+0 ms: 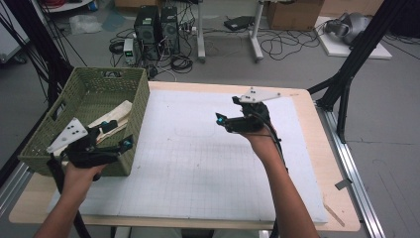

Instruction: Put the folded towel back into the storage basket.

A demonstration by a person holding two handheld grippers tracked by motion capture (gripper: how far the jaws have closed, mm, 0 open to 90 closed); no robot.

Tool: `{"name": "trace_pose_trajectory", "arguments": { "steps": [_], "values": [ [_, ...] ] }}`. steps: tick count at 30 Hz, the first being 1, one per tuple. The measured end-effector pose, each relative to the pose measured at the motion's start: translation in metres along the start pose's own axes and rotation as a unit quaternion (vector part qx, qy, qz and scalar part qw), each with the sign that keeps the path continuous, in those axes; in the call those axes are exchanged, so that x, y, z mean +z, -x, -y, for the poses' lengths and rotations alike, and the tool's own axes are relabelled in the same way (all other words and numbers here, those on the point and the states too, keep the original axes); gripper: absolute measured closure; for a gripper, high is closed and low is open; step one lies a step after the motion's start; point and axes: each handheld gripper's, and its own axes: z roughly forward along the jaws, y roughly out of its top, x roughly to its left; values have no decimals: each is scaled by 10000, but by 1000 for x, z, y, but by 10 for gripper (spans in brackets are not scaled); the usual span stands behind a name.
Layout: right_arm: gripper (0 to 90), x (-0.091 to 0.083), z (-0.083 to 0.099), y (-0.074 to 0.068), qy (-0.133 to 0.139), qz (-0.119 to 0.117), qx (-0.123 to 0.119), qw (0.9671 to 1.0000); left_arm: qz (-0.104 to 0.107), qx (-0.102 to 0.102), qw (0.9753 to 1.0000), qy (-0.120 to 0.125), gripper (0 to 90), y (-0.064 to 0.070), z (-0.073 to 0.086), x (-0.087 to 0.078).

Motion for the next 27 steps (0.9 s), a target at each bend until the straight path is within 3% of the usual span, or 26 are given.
{"name": "trace_pose_trajectory", "arguments": {
  "steps": [4, 14, 22, 27],
  "values": [
    [151, -18, 23, 1, -6, 125, 160, 9998, 217, 79, 9997, -40, 200, 10, 4, 17],
    [118, -59, 75, -10, -125, 547, 168, 9983, 538, 179, 9982, -178, 209, 35, 16, 54],
    [117, -81, 123, -17, -245, 794, 460, 9955, 769, 149, 9957, -500, 209, 54, 45, 78],
    [117, -85, 140, -20, -423, 889, 451, 9941, 853, 216, 9941, -632, 209, 61, 61, 86]
  ]
}}
